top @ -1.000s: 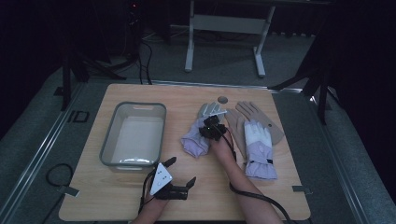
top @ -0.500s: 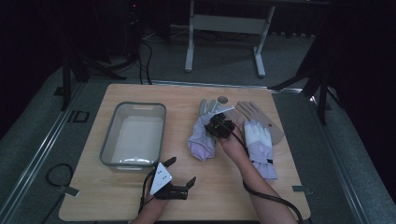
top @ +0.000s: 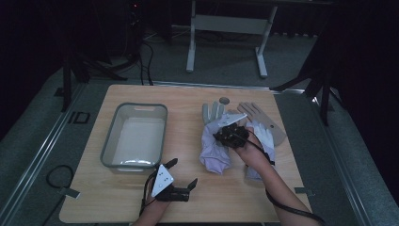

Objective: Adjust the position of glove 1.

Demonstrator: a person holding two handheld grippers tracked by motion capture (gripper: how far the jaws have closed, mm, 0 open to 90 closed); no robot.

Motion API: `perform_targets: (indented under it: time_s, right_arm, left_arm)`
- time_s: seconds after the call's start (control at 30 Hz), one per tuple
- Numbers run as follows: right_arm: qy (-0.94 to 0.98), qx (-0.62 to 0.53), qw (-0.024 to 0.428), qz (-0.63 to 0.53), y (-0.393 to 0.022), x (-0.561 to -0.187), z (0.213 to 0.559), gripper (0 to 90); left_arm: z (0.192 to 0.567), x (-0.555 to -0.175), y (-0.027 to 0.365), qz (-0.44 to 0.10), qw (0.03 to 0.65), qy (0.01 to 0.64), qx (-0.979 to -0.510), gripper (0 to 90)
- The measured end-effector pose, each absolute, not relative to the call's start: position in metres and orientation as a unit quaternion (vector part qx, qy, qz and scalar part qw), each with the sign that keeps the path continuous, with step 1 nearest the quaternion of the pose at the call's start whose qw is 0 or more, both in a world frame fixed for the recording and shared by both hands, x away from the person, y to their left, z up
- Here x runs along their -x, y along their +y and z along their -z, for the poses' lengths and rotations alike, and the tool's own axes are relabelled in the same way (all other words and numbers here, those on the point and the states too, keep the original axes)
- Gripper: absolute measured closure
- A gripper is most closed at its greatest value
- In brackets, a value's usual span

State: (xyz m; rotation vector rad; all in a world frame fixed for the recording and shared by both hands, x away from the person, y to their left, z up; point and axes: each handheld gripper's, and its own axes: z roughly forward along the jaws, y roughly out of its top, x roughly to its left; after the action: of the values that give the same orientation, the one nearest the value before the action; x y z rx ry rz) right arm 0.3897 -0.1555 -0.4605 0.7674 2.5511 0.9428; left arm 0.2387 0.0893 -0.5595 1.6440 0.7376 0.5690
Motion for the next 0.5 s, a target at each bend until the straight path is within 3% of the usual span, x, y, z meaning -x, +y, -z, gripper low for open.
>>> perform_targets:
  time_s: [0.5]
  right_arm:
    - [0.905,-0.271,0.121,-0.305,-0.14,-0.416,0.516,86.8]
  left_arm:
    - [0.56,-0.239,0.089,-0.244,0.586,0.315,-0.705,1.3]
